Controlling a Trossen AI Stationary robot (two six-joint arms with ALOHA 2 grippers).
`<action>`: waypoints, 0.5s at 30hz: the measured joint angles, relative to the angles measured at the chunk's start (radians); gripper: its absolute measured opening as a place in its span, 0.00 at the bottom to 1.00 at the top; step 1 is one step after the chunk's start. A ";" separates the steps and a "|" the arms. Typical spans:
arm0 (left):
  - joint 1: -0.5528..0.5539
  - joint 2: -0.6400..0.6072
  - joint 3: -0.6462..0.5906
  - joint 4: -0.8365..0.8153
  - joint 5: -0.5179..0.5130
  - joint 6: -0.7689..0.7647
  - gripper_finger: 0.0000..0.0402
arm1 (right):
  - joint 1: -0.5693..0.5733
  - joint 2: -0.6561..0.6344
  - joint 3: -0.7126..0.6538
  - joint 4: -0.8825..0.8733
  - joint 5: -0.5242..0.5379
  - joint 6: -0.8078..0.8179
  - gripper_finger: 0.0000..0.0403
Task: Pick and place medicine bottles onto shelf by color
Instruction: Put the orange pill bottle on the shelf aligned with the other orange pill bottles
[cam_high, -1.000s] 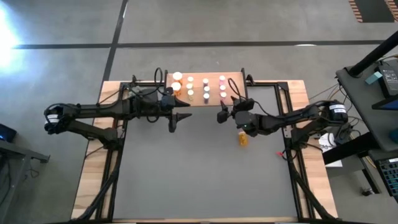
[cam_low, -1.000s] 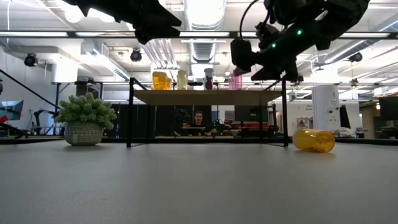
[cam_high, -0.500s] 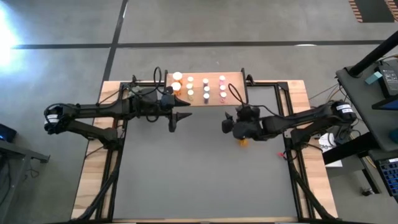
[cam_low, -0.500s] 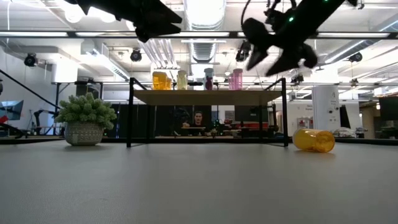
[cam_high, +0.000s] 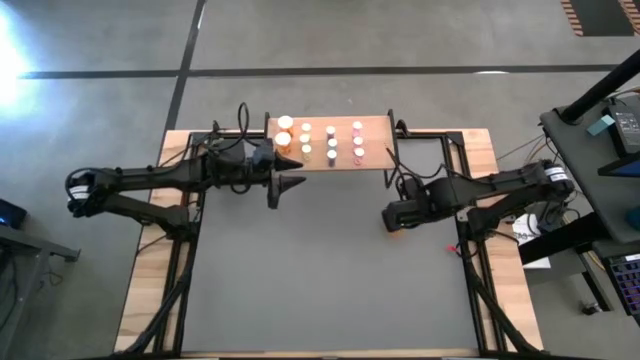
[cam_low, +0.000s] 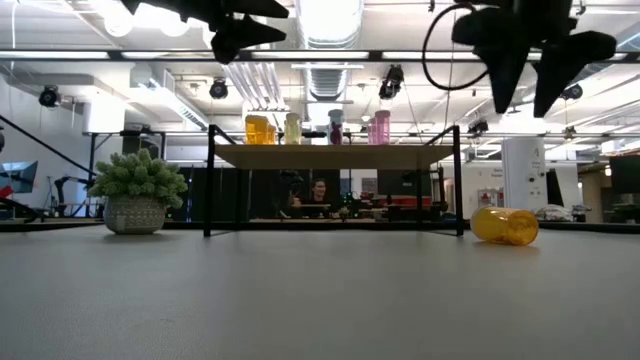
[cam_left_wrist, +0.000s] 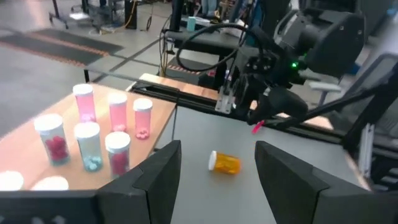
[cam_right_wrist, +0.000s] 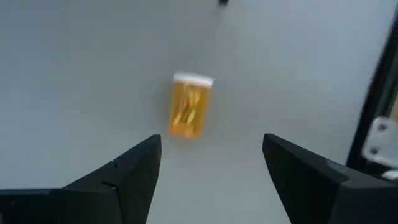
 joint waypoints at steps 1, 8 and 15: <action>0.000 -0.005 -0.002 -0.003 0.000 -0.026 0.47 | 0.000 -0.012 -0.005 0.007 -0.022 -0.001 0.67; 0.000 -0.052 -0.004 -0.003 0.023 -0.147 0.47 | 0.000 -0.055 -0.147 0.102 -0.118 0.055 0.66; -0.004 -0.096 -0.004 -0.005 0.031 -0.150 0.47 | -0.013 -0.072 -0.263 0.345 -0.107 -0.003 0.69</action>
